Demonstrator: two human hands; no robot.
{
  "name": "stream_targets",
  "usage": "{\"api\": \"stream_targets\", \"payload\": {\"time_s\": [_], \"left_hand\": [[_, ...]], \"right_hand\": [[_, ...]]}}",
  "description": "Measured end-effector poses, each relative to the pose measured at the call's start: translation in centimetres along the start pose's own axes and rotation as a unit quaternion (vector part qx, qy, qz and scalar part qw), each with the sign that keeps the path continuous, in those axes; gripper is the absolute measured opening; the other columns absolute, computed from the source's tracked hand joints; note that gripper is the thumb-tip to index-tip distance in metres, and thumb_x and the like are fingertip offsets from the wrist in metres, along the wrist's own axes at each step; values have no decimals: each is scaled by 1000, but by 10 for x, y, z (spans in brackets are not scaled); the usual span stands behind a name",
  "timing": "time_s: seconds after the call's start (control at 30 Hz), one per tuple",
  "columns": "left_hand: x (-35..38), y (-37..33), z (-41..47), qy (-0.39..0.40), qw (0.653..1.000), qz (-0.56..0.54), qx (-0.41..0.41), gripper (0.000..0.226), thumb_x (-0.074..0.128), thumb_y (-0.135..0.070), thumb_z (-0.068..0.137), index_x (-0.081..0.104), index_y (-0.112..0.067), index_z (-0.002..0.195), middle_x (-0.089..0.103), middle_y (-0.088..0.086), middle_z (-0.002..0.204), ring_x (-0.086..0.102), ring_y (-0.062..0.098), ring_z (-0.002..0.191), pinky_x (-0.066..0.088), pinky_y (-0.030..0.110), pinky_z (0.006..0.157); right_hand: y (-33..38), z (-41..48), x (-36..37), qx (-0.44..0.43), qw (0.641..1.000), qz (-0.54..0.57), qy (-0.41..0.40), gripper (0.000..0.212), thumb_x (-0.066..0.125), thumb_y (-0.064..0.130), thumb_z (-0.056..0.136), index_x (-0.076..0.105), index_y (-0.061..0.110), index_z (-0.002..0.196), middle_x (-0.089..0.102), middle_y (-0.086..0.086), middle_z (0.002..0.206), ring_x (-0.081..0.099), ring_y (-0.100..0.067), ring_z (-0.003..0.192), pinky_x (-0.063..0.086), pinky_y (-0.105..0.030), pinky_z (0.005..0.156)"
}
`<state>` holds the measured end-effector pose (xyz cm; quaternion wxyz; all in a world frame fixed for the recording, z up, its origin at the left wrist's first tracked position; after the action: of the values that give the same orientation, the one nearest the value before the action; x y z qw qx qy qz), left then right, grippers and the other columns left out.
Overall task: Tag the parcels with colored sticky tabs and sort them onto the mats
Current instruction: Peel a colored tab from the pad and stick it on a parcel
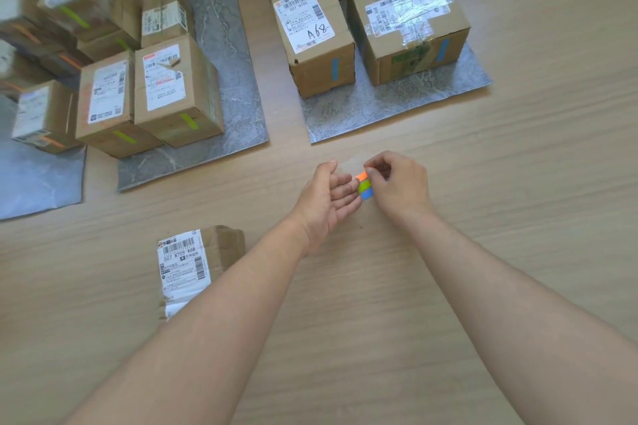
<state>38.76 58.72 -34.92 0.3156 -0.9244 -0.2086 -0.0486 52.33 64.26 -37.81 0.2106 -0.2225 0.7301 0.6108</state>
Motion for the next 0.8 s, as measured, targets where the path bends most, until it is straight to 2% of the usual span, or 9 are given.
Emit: {"api": "stream_targets", "payload": {"time_s": [0.07,0.17,0.23,0.3,0.37,0.43,0.53,0.67,0.8], "left_hand": [[1,1,-1,-4,1000,-1,1,59,43,-40,103,46,8,139,59,24,134,60,33,123,51,38,102],[3,3,-1,-9,1000,4,6,58,43,-40,104,46,5,140,58,21,136,59,32,125,52,38,101],[4,4,-6,-7,1000,12,23,50,44,-37,104,51,1,136,59,19,134,59,29,123,52,38,100],[0,4,-14,-11,996,42,73,37,49,-28,103,60,0,125,66,20,124,66,27,114,55,37,96],[-12,6,-29,-28,989,68,125,26,55,-17,101,66,4,110,73,23,102,74,30,94,60,38,86],[-30,7,-44,-45,987,44,151,22,61,-14,98,69,6,98,74,23,89,74,31,81,62,36,78],[-62,1,-63,-49,985,-25,164,19,66,-13,95,71,5,96,73,22,87,73,29,80,60,33,75],[-106,-12,-95,-33,981,-28,187,14,68,-10,93,72,3,89,74,20,86,74,29,81,60,32,76],[-154,-20,-130,-25,976,-14,217,8,72,-6,89,72,1,86,75,17,84,73,32,80,61,36,79]], "right_hand": [[-10,1,-11,88,992,75,-49,8,67,15,93,72,19,88,71,5,82,66,-13,78,49,-22,81],[-29,-9,-29,218,923,262,-176,15,66,15,93,67,24,80,72,2,76,74,-15,70,59,-43,87],[-25,-21,-40,195,916,284,-204,15,69,16,91,69,27,80,73,4,77,74,-14,71,61,-42,85],[-6,-35,-41,120,935,292,-159,12,75,15,88,75,26,84,75,4,82,73,-12,75,60,-34,79],[17,-52,-34,57,944,316,-78,10,79,7,85,79,17,87,76,-2,92,71,-9,78,56,-24,75],[37,-67,-22,7,949,314,-16,13,82,2,81,81,13,87,74,-6,104,73,-12,88,57,-25,79],[61,-86,-4,-35,951,302,55,20,84,-1,78,83,18,85,68,-3,112,71,-11,99,59,-34,87],[99,-111,24,-104,953,262,111,22,83,8,76,83,28,86,66,2,110,67,-15,107,57,-42,95],[136,-141,49,-144,953,229,136,26,82,1,76,83,25,86,66,-2,106,67,-17,103,57,-37,93]]}}
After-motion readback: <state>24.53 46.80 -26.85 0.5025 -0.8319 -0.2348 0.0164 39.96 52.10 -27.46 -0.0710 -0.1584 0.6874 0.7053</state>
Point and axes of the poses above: each hand's wrist, its own z-axis towards the middle knuckle, its own x-axis out of the palm, y = z × x, the point moved 6 cm from there along z, towards the middle knuckle
